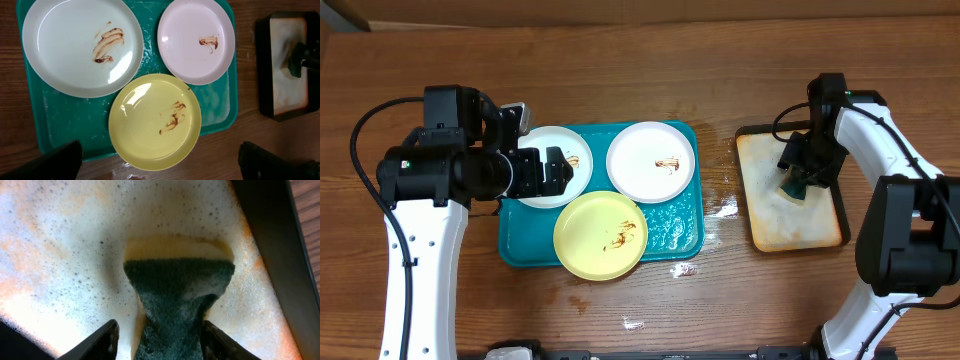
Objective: Clean dirty plates on tray and stack at the side
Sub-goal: 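Lower the right gripper and grasp the green-and-yellow sponge, then lift the sponge with the right gripper above the baking tray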
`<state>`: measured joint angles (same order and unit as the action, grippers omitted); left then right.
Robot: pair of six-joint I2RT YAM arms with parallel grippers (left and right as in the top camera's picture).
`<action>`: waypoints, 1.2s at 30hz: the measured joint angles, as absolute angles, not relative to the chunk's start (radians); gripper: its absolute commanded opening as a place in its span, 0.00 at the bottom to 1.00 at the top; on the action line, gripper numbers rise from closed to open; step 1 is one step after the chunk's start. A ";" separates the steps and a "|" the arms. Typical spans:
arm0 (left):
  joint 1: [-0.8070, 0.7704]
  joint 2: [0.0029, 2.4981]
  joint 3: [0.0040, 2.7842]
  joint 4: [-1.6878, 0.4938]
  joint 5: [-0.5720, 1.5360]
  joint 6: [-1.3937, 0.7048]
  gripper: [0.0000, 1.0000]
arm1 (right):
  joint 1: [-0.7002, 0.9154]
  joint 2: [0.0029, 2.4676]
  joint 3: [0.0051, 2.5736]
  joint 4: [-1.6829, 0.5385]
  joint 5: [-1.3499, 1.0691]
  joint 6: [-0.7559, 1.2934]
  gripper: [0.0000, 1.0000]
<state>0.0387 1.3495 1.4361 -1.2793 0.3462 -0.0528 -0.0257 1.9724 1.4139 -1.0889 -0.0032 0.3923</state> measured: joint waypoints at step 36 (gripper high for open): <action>0.039 1.349 1.436 -1.280 0.346 -0.053 1.00 | -0.057 1.972 1.407 -1.082 0.011 0.392 0.50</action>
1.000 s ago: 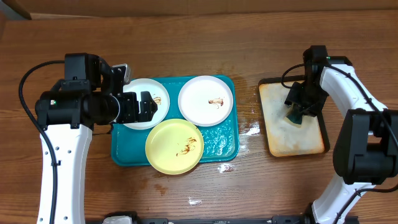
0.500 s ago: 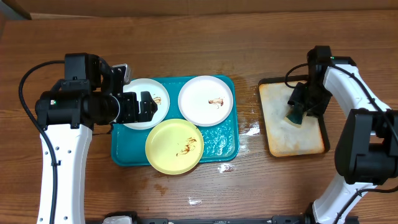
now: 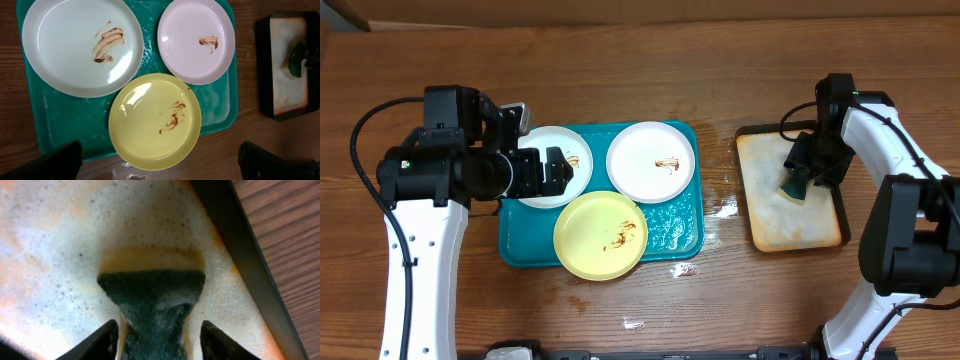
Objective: Clean dirty plates on tray and stack at the side
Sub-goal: 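Lift the sponge with the right gripper above the baking tray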
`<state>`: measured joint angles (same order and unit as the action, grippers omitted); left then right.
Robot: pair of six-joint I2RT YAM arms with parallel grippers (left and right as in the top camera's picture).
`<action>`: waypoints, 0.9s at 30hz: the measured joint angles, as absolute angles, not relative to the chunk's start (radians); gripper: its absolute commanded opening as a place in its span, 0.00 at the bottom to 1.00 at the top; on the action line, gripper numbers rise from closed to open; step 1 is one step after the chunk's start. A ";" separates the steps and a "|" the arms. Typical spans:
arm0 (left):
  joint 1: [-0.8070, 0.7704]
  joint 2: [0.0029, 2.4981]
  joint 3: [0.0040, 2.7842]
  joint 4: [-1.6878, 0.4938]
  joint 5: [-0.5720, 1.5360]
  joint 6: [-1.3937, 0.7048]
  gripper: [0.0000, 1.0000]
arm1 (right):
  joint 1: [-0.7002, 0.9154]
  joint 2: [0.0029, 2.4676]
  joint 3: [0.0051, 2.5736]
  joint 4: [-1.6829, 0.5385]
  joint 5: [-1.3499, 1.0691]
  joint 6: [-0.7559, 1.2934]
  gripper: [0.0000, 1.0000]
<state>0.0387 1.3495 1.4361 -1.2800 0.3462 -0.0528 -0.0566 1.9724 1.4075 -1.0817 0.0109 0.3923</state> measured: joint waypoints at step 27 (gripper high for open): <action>0.039 1.349 1.436 -1.279 0.346 -0.053 1.00 | -0.052 1.980 1.375 -1.037 -0.002 0.392 0.53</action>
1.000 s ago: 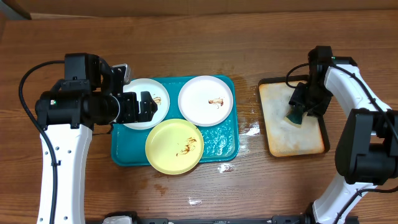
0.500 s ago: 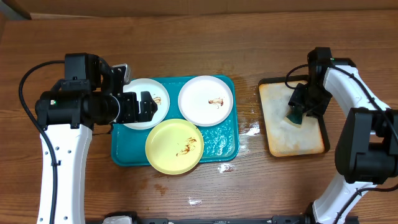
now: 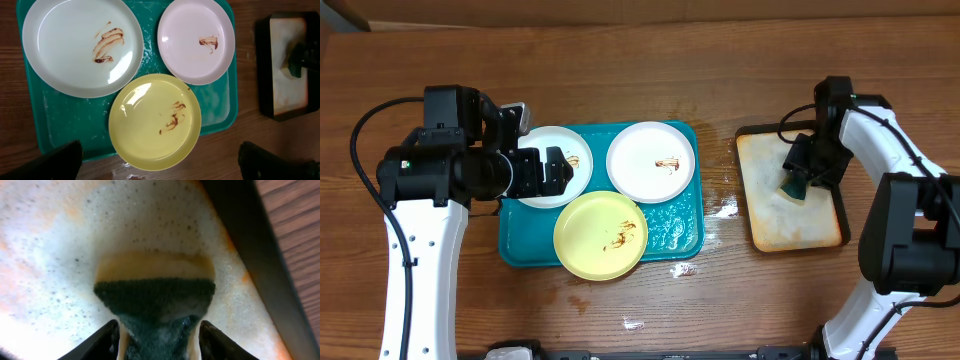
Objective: Clean dirty plates on tray and stack at the side
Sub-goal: 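Lift the sponge with the right gripper above the baking tray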
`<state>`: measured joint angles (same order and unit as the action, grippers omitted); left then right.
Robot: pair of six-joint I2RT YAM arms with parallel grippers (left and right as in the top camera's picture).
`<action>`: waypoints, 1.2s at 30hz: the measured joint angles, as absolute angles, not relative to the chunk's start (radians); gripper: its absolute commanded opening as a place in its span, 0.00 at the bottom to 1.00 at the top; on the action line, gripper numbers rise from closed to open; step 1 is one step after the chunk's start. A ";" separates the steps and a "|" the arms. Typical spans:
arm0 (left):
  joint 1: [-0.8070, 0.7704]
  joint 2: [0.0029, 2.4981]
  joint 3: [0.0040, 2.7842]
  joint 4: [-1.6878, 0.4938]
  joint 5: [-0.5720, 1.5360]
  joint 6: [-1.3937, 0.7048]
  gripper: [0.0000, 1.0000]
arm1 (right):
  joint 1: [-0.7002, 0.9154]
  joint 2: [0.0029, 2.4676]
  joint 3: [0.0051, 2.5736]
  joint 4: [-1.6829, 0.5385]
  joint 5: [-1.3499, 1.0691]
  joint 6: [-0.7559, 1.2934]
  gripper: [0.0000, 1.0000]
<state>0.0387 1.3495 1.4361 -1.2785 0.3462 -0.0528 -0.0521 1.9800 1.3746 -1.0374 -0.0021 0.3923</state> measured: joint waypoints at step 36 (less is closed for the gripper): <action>0.039 1.349 1.436 -1.275 0.346 -0.053 1.00 | -0.044 1.985 1.387 -1.070 -0.019 0.395 0.04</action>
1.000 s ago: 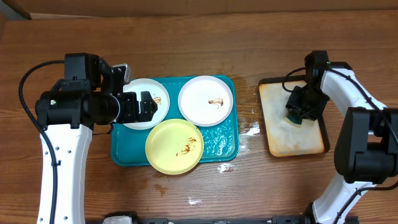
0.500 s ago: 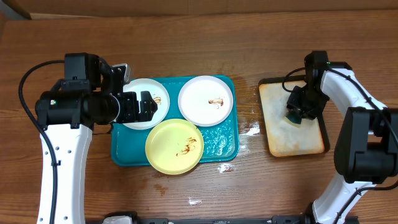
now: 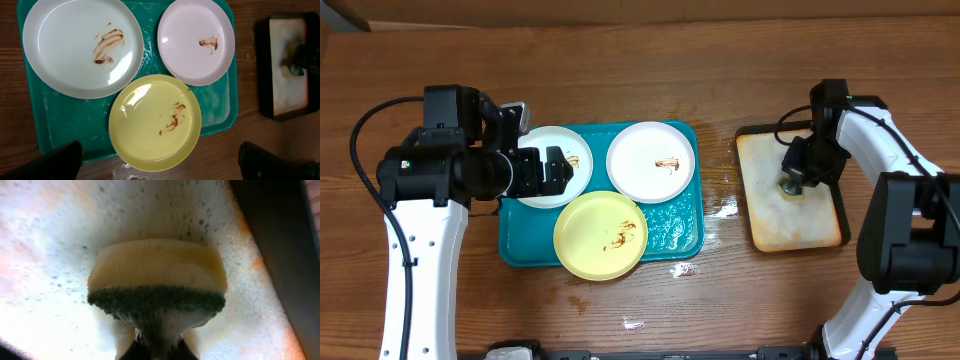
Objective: Clean dirty plates on tray and stack at the side
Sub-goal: 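Lift the sponge with the right gripper above the baking tray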
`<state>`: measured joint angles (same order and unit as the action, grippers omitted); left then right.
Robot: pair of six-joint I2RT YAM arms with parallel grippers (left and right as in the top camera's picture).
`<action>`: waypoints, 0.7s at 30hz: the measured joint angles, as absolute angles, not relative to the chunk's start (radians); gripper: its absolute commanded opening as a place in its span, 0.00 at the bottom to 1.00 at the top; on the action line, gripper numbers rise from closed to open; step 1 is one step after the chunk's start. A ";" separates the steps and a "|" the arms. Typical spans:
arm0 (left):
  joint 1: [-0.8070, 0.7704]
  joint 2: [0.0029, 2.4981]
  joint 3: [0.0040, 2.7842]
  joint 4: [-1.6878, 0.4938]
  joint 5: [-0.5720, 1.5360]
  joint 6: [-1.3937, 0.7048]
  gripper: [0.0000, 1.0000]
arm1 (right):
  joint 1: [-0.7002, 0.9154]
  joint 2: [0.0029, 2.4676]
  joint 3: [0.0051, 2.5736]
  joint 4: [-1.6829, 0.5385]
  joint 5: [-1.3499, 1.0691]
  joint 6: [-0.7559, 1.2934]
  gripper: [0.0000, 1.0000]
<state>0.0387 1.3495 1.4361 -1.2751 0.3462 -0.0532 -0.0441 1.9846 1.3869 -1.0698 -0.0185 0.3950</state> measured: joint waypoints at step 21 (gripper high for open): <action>0.039 1.349 1.436 -1.279 0.343 -0.052 0.49 | -0.044 1.989 1.603 -1.288 -0.010 0.392 0.04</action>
<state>0.0387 1.3495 1.4361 -1.2789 0.3428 -0.0525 -0.0441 1.9892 1.6028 -1.2877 -0.0105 0.3923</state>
